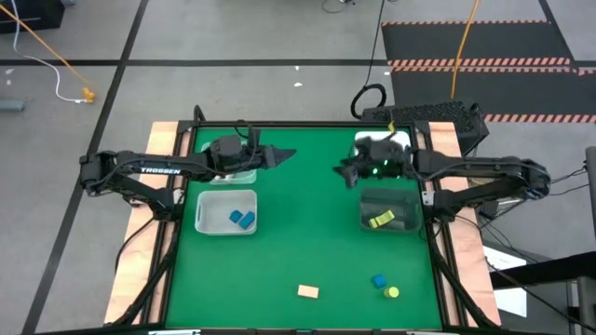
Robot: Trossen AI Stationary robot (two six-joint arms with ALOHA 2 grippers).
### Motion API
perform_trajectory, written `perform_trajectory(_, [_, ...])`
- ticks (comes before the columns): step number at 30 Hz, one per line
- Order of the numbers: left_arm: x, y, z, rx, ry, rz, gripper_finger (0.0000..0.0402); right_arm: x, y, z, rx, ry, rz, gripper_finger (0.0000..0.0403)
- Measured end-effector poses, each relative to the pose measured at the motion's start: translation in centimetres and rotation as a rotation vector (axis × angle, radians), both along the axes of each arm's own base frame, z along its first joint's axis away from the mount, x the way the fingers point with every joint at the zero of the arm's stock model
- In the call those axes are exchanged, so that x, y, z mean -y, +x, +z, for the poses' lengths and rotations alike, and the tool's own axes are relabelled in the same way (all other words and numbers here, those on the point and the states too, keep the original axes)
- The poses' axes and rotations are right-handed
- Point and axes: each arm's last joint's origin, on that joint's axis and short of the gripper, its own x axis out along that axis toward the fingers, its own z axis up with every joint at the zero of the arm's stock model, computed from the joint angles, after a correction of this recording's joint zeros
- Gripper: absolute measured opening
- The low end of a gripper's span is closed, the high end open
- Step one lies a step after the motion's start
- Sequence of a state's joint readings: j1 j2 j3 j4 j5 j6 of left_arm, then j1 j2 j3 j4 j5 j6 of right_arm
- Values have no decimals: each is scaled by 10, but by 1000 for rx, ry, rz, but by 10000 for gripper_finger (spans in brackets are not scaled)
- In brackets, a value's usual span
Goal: Sort & place blocks by color
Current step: Put the blue block into the gray bin
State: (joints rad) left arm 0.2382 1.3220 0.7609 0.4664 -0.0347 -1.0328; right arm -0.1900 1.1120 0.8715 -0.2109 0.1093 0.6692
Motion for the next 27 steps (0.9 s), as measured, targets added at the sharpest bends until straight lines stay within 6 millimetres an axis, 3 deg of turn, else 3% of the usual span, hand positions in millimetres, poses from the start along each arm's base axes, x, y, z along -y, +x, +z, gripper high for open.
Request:
perform_trajectory(5, [13, 3, 0, 8, -33, -87, 255, -39, 14, -10, -30, -6, 98, 219])
perform_trajectory(13, [38, 7, 0, 2, -20, -192, 255, -103, 16, -25, -98, 159, 316, 219])
perform_trajectory(21, [51, 7, -3, -34, 6, -239, 255, -149, -12, -50, -444, 462, 420, 219])
perform_trajectory(27, [56, 7, -5, -62, 33, -263, 255, -175, -24, -67, -667, 708, 282, 219])
